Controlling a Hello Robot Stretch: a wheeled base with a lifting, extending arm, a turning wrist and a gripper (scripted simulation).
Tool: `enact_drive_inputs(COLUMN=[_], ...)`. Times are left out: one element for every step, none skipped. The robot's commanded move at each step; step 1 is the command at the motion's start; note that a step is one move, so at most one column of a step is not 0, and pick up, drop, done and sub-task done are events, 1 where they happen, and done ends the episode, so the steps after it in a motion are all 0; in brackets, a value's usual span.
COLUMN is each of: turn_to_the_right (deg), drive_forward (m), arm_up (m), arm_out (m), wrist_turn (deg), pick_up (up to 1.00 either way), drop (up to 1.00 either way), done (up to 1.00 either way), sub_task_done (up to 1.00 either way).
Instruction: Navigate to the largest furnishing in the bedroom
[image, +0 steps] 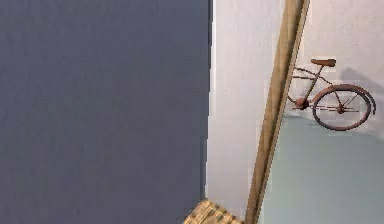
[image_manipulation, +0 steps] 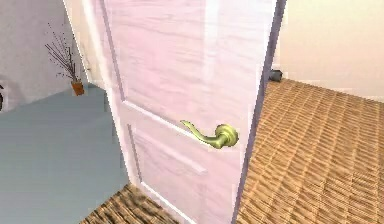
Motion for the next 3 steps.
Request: enact_drive_inputs(turn_to_the_right=[36.0, 0.0, 3.0], drive_forward=[0.0, 1.0, 0.0], arm_up=[0.0, 0.0, 0.0], arm_out=[0.0, 0.0, 0.0], wrist_turn=[0.0, 0.0, 0.0], pick_up=[0.0, 0.0, 0.0], drop=[0.0, 0.0, 0.0], done=[0.0, 0.0, 0.0], sub_task_done=[0.0, 0.0, 0.0])
